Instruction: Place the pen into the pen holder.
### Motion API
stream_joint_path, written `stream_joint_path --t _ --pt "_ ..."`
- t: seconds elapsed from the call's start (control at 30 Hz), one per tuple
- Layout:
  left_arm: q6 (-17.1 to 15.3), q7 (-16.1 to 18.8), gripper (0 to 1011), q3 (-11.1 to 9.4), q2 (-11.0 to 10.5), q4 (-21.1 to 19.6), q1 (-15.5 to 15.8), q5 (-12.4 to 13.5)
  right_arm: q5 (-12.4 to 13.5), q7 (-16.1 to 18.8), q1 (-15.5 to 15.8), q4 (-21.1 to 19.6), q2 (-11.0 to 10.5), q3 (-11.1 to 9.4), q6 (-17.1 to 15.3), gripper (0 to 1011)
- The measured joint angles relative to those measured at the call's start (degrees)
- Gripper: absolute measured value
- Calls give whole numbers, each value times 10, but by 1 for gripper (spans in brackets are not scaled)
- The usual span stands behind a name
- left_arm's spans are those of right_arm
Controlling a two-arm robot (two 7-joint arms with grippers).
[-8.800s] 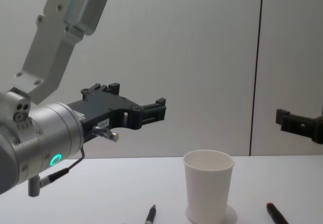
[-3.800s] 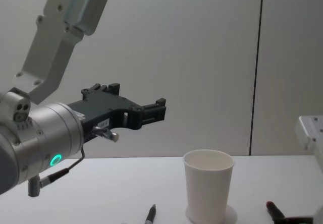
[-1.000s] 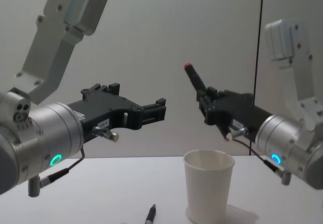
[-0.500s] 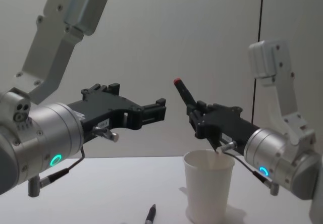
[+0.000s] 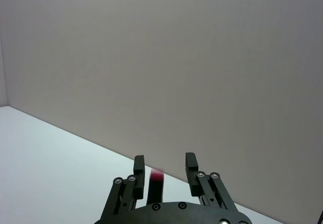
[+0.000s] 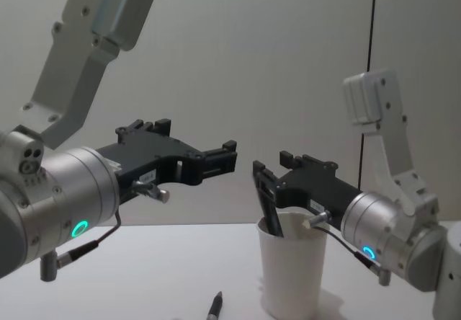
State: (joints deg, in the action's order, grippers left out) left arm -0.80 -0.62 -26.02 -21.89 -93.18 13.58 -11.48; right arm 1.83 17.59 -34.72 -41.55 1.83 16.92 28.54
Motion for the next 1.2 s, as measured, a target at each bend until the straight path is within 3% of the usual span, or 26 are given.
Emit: stream_joint_path --t 0.13,0.33,0.37,0.63,0.83,1.2 --pt "0 0 1003 0 0 0 0 0 1 1 -3 8 1 -1 3 607" --pt "0 0 1003 0 0 0 0 0 5 3 -4 11 1 -2 4 756" --pt "0 0 1003 0 0 0 0 0 6 3 -4 11 1 -2 4 821" --pt "0 0 1003 0 0 0 0 0 15 4 5 -6 -1 -3 -1 999" --pt "0 0 1003 0 0 0 0 0 26 2 25 -48 -8 -5 -16 1002" --pt "0 0 1003 0 0 0 0 0 55 -40 86 -175 -30 -15 -72 1001"
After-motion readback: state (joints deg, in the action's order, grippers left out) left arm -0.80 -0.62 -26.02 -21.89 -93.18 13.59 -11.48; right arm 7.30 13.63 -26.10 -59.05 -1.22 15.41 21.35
